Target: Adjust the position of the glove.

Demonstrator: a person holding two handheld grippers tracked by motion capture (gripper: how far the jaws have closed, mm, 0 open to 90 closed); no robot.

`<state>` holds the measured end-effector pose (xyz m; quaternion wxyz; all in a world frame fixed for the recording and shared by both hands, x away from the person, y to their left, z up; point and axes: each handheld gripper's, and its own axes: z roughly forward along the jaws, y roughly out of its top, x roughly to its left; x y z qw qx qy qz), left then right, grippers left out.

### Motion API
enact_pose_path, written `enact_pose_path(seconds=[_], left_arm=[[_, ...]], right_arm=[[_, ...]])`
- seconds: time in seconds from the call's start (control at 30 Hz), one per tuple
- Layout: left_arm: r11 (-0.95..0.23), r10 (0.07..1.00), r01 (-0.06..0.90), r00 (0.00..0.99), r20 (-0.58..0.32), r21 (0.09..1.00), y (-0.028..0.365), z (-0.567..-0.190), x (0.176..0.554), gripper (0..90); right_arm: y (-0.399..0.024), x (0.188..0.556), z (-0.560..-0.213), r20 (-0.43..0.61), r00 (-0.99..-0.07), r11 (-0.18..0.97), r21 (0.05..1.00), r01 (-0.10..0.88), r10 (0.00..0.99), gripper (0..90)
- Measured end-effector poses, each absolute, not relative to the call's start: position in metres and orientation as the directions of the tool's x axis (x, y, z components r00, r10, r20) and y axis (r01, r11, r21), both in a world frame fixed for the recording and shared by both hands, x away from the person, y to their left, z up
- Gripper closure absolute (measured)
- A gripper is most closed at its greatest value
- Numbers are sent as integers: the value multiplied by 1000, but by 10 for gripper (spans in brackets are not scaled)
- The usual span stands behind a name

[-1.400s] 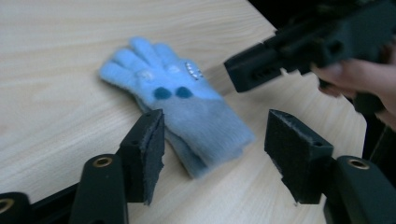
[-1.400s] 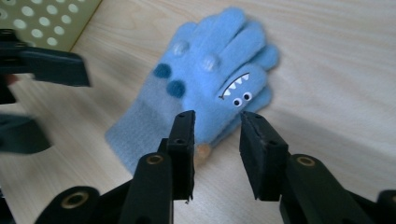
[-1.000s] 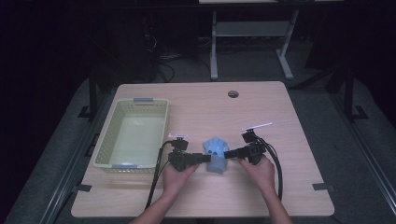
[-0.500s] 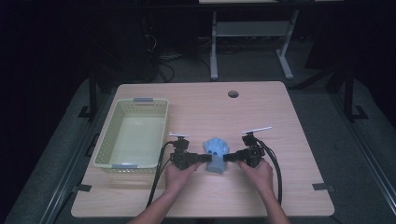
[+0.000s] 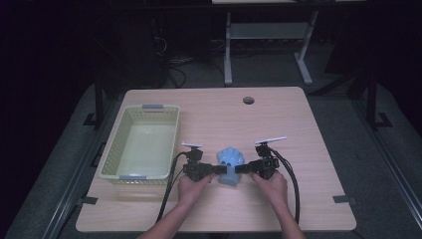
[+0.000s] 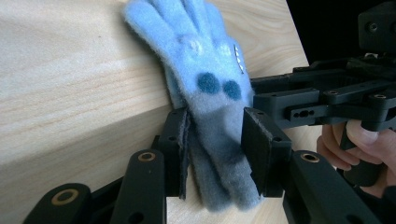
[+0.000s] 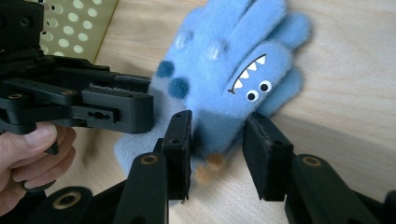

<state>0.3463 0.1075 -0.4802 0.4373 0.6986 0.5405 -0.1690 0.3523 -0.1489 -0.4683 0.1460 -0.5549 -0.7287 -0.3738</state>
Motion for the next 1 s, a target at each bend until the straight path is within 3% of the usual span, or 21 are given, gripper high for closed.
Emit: enact_pose_path(seconds=[0.33,0.47,0.63,1.0], left_arm=[[-41,604,902,365,-708,430,104,-483,345,688],[-36,602,901,365,-711,432,106,-484,344,709],[-29,592,902,362,-720,430,106,-485,344,714],[-15,564,909,353,-747,417,103,-489,343,754]], right_arm=[[-143,351,-471,642,-339,99,379,920,687,653],[-145,351,-471,661,-323,88,363,928,678,614],[-151,348,-475,689,-309,58,362,930,656,629],[-148,347,-478,697,-291,36,355,934,656,735]])
